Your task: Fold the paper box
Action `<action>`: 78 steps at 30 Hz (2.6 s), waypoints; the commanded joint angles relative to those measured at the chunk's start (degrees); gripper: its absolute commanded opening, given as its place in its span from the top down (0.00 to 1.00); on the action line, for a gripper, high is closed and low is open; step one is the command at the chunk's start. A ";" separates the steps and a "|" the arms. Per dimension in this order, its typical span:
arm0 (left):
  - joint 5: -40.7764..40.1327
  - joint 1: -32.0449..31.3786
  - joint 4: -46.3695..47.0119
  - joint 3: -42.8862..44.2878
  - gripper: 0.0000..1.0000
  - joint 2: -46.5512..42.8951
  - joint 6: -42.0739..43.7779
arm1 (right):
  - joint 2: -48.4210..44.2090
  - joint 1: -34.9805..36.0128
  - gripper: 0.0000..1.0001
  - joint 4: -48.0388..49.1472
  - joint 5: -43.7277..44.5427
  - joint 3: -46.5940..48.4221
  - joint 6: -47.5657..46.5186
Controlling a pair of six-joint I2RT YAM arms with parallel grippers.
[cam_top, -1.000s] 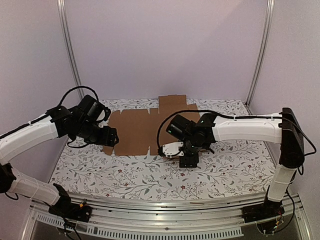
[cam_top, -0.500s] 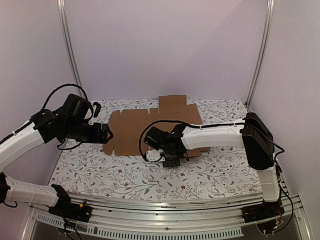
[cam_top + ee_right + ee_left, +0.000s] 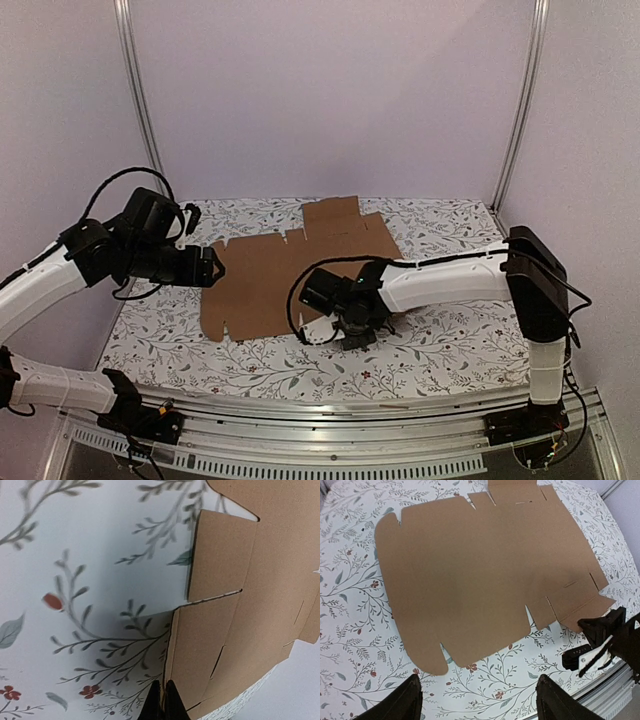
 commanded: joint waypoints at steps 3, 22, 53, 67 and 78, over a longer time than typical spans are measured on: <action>1.49 1.18 0.50 1.34 0.22 1.99 2.04 | -16.15 6.44 0.98 -2.32 -11.45 -18.00 -16.77; 2.58 8.20 3.42 22.13 0.15 34.21 15.38 | -47.98 -13.56 0.34 -4.69 -15.00 -36.64 -18.59; 24.98 17.78 -0.82 48.45 0.97 68.92 20.22 | -54.45 -31.58 0.29 1.90 -34.17 -40.50 11.25; 32.34 18.92 22.95 21.23 1.00 52.34 -7.29 | -56.76 -32.37 0.29 1.12 -35.70 -41.87 8.59; 25.58 18.78 34.70 6.78 1.00 40.90 -11.99 | -51.63 -32.39 0.29 1.55 -36.18 -40.25 10.18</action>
